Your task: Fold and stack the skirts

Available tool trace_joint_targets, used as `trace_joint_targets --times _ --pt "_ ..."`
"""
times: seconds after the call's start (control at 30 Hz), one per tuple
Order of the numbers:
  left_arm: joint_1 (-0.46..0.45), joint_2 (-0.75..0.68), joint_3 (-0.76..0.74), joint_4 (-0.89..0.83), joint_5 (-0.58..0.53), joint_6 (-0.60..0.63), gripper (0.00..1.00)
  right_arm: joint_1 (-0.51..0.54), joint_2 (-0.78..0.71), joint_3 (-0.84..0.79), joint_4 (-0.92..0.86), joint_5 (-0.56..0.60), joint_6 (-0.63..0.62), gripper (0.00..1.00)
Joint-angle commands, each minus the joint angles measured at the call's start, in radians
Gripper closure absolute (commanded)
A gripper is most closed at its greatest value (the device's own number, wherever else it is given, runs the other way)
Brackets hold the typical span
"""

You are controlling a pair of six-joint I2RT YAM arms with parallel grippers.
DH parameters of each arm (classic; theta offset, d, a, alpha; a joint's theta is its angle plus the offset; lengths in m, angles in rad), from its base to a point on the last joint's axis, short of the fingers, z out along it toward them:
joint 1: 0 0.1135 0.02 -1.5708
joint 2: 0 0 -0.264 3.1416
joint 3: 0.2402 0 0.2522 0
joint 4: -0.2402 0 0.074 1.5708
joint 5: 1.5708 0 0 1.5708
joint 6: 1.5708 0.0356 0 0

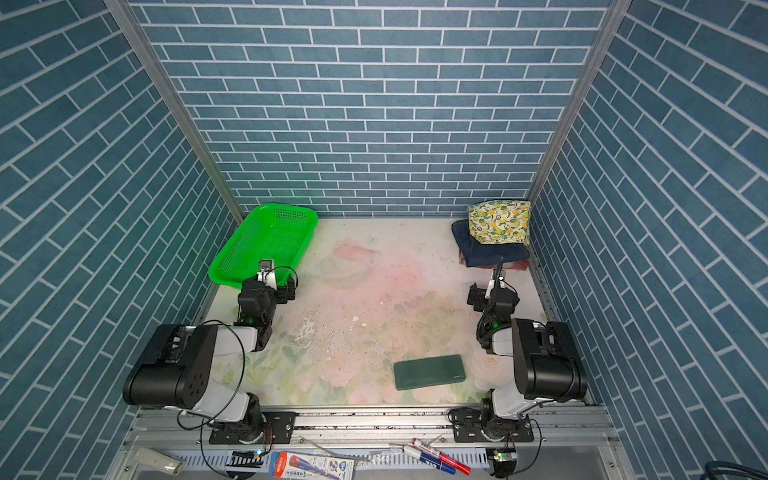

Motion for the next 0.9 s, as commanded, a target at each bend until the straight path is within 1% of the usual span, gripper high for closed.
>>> trace_joint_targets --times 0.0,0.1,0.63,0.87 --pt "0.008 0.016 -0.007 -0.036 0.016 -0.028 0.00 0.006 0.000 0.016 0.020 -0.033 -0.046 0.01" --pt "0.008 0.018 -0.008 -0.028 0.015 -0.027 0.01 0.000 -0.002 0.039 -0.034 -0.081 -0.048 0.01" --pt "0.008 0.015 -0.009 -0.033 0.016 -0.027 0.00 -0.005 0.001 0.046 -0.042 -0.085 -0.044 0.01" --pt "0.008 0.016 -0.010 -0.034 0.015 -0.026 0.00 -0.024 0.006 0.065 -0.071 -0.113 -0.030 0.01"
